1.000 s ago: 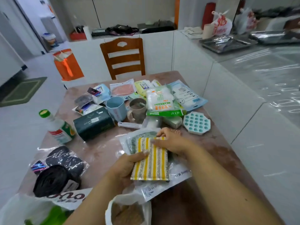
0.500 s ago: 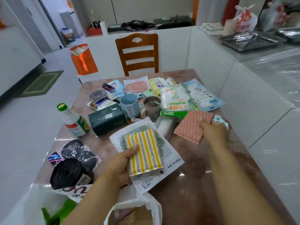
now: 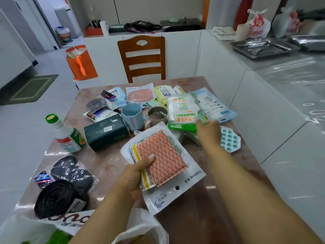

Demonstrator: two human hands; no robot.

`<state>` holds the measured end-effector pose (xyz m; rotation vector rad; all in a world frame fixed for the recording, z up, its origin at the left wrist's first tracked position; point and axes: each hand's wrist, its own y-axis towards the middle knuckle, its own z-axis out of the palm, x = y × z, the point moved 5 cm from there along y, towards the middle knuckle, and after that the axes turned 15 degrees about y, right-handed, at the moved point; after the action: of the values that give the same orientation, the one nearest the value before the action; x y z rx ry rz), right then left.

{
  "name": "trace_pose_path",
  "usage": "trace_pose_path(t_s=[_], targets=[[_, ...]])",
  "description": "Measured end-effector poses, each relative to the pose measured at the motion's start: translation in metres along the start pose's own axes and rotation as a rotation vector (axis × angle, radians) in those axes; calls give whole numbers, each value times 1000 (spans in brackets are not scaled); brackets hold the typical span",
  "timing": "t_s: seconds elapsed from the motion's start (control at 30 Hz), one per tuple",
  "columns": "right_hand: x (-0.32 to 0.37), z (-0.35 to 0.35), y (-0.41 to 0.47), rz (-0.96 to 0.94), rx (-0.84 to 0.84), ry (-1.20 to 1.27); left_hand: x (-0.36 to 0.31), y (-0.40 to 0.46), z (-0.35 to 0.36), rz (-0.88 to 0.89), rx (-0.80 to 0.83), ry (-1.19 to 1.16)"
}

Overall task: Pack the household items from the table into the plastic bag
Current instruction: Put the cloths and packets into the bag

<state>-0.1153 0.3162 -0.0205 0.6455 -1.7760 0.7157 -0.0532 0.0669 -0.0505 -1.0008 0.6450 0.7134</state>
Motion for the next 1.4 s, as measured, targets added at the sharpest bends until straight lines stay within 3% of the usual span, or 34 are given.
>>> trace_pose_path(t_s=[0.07, 0.23, 0.37, 0.5, 0.63, 0.77, 0.93, 1.07, 1.13, 1.27, 1.33, 1.4], targets=[[-3, -12, 36, 98, -111, -151, 1, 3, -2, 17, 35, -44], [1, 16, 66, 152, 93, -187, 3, 10, -6, 13, 33, -64], [-5, 12, 73, 266, 99, 0, 2, 13, -8, 4, 20, -90], [-13, -15, 55, 378, 229, -48, 5, 16, -12, -19, -2, -105], [-10, -24, 48, 432, 264, 120, 10, 19, -12, -25, -4, -70], [-3, -3, 62, 416, 226, 254, 14, 20, -14, -63, -22, -51], [1, 25, 78, 456, 312, 146, 15, 20, -22, -96, -64, -54], [26, 11, 73, 318, 275, 412, 14, 20, -24, -120, -57, -87], [43, -8, 56, 250, 358, 581, 13, 20, -24, -125, -70, -89], [58, -27, -3, 216, 680, 782, 12, 19, -22, -140, -94, -60], [45, -12, -34, 265, 737, 700, 13, 19, -18, -148, -63, -87], [23, 9, -59, 257, 708, 435, 11, 19, -10, -136, 51, -170]])
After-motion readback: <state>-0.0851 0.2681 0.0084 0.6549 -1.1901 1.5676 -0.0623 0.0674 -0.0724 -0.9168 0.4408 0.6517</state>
